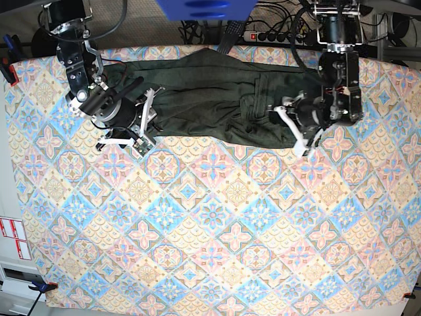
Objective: Fold the T-shirt properly
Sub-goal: 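Fold the strip's end over toward the right gripper with the left gripper, then grasp the other end of the strip with the right gripper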
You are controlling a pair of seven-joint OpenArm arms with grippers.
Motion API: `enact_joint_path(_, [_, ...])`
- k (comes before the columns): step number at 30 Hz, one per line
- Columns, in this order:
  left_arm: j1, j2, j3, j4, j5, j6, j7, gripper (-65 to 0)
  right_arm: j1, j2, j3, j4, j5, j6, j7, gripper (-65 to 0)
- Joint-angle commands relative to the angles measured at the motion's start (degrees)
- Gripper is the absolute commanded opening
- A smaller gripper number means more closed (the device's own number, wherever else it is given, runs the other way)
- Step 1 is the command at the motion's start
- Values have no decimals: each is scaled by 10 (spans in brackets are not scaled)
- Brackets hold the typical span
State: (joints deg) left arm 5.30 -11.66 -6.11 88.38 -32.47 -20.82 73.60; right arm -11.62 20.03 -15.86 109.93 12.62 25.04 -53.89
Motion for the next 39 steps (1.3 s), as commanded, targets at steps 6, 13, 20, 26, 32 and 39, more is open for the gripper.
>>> enact_joint_path(6, [-46,63,7,9,-5,-2,-11,-503,6,5,3,11,4,-1,11,-458])
enact_joint_path(13, [-62,74,5,21,-10,-2,-10,-503,6,5,3,11,4,-1,10,-456])
enact_joint_path(20, [13,11,3,161,-5,-2,-9,-505,-12,5,90,1,7,-1,6,-450])
enact_joint_path(26, [65,-23,-17,186,-5,-1,-10,-504,-11,5,168,-69,7,0,-25,-371])
enact_joint_path(32, [79,-23,-54,185,-5,-3,-10,-504,-11,7,202,-145,82,1,-44,-331])
enact_joint_path(39, [79,-22,-50,185,-5,-3,-10,-504,8,48,223,-247,228,1,-43,-331])
